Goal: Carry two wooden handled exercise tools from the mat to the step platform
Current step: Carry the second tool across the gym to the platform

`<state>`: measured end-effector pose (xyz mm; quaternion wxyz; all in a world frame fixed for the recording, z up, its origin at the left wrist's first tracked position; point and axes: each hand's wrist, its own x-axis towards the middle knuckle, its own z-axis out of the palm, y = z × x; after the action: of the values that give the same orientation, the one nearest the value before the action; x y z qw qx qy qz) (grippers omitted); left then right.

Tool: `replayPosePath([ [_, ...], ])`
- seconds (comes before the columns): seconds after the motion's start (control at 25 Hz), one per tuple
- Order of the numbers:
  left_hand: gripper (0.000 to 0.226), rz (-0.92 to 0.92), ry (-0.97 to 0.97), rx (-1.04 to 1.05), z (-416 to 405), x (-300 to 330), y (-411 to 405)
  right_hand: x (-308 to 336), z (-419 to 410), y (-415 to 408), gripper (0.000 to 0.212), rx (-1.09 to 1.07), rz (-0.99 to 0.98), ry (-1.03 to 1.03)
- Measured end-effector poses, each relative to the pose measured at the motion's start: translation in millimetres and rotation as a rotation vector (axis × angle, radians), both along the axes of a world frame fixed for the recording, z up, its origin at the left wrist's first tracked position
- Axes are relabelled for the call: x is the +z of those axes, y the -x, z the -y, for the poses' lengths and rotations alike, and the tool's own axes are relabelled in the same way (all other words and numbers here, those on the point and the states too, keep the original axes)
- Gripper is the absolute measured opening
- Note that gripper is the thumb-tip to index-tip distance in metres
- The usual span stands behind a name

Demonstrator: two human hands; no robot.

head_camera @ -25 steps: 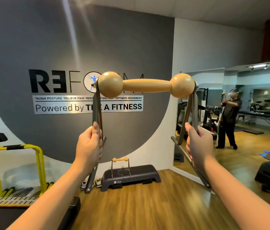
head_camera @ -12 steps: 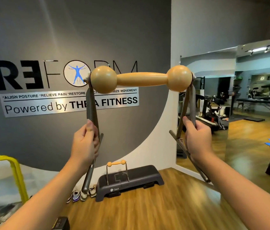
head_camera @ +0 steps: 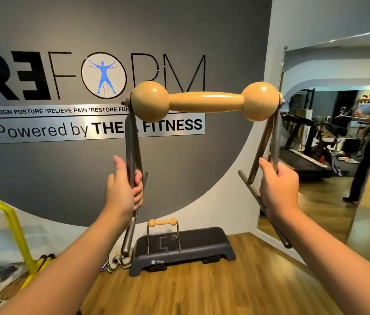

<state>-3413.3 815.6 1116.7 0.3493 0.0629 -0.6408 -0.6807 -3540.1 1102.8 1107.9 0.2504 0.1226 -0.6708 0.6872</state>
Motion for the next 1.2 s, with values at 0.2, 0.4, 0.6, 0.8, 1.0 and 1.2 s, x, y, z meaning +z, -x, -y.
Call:
replayPosePath([
  [0.2,0.062,0.049,-0.056,0.016,51,-25,133,-30,47,132,0.042,0.021,0.002,-0.003],
  [0.4,0.049,0.075,-0.093,-0.009,98,-35,267,-43,94,256,0.043,-0.038,0.038,-0.010],
  [0.6,0.039,0.139,-0.136,-0.108,130,-45,386,-71,124,366,0.041,-0.089,0.106,0.013],
  [0.8,0.038,0.145,-0.198,-0.040,138,-69,497,-99,134,477,0.045,-0.091,0.118,0.036],
  [1.0,0.032,0.146,-0.262,0.023,138,-108,615,-128,138,597,0.044,-0.060,0.204,0.015],
  [1.2,0.042,0.200,-0.347,0.055,147,-159,711,-159,147,705,0.045,0.058,0.408,0.002],
])
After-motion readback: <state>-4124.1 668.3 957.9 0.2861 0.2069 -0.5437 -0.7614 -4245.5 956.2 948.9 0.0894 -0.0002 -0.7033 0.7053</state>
